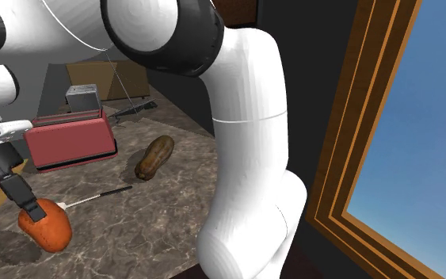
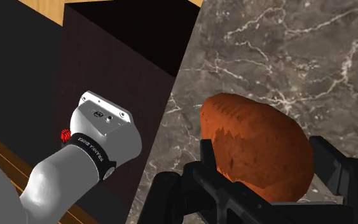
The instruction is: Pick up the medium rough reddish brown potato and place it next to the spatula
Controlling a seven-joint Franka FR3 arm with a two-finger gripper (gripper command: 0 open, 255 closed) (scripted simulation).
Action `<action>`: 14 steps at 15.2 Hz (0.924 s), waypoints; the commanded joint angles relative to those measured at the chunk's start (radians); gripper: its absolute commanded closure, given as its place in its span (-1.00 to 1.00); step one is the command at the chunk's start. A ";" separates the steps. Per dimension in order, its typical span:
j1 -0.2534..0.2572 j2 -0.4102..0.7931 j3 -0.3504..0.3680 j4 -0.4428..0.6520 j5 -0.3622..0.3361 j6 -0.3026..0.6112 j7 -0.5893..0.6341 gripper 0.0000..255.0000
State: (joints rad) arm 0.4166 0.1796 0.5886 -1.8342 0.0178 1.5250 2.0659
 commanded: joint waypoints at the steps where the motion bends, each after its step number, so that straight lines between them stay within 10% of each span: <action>1: 0.004 0.015 0.000 -0.010 -0.006 0.024 0.007 1.00; 14: 0.016 0.089 -0.010 -0.105 -0.043 0.182 0.021 1.00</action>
State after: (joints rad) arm 0.4307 0.2630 0.5792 -1.9311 -0.0228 1.6932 2.0847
